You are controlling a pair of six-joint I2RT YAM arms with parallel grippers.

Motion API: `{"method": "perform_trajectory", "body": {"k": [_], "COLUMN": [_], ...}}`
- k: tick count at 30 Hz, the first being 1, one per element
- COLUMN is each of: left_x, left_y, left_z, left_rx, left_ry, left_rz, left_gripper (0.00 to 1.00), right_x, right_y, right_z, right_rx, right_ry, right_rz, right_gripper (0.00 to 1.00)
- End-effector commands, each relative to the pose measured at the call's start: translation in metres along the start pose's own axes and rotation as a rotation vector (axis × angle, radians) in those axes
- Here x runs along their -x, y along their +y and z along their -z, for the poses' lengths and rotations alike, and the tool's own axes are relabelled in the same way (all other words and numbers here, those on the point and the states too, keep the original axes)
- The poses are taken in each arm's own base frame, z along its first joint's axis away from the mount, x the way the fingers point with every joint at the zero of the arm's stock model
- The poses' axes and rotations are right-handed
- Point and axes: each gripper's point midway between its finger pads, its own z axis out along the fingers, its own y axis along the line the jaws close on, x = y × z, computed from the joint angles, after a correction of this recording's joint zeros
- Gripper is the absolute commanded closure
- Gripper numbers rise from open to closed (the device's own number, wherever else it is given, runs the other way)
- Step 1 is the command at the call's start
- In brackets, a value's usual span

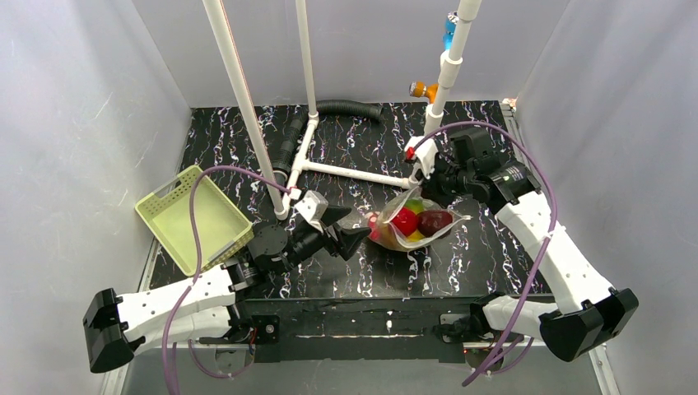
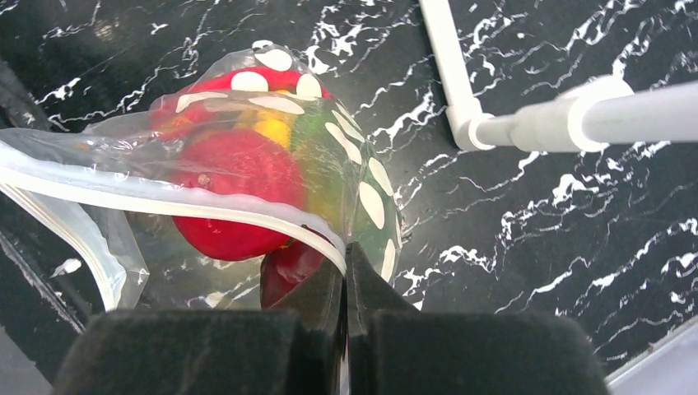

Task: Open the zip-top bag and remove the fake food
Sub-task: Open the zipper of the food storage bag at the center of the board.

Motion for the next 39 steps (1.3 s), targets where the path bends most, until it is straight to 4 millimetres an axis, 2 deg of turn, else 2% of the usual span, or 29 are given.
{"method": "perform_trajectory", "body": {"k": [1, 3, 5, 12, 18, 26, 33, 39], "left_x": [0.008, 0.009, 0.007, -0.002, -0.026, -0.064, -0.080, -0.085], "left_y": [0.007, 0.008, 0.011, 0.007, 0.004, 0.007, 0.004, -0.004], "left_z": [0.006, 0.007, 0.007, 0.007, 0.011, 0.019, 0.020, 0.011], "left_rx": [0.050, 0.068, 0.100, 0.156, 0.174, 0.250, 0.280, 0.251], "left_ry": [-0.029, -0.031, -0.017, 0.085, 0.149, 0.204, 0.253, 0.268], "left_rz": [0.062, 0.118, 0.184, 0.344, 0.480, 0.734, 0.829, 0.865], "left_gripper": [0.22, 0.08, 0.02, 0.02, 0.02, 0.02, 0.02, 0.03], "right_x": [0.024, 0.023, 0.022, 0.010, -0.007, -0.004, -0.006, -0.008], "right_y": [-0.025, -0.031, -0.033, -0.033, -0.021, 0.006, 0.014, 0.016], "right_z": [0.024, 0.028, 0.032, 0.038, 0.017, -0.001, -0.010, -0.015], "right_rx": [-0.139, -0.164, -0.180, -0.199, -0.148, 0.017, 0.056, 0.072], "right_ry": [-0.103, -0.118, -0.140, -0.210, -0.224, -0.278, -0.313, -0.324], "right_rz": [-0.054, -0.099, -0.135, -0.276, -0.347, -0.389, -0.436, -0.448], "right_gripper": [0.99, 0.99, 0.99, 0.99, 0.99, 0.99, 0.99, 0.99]}}
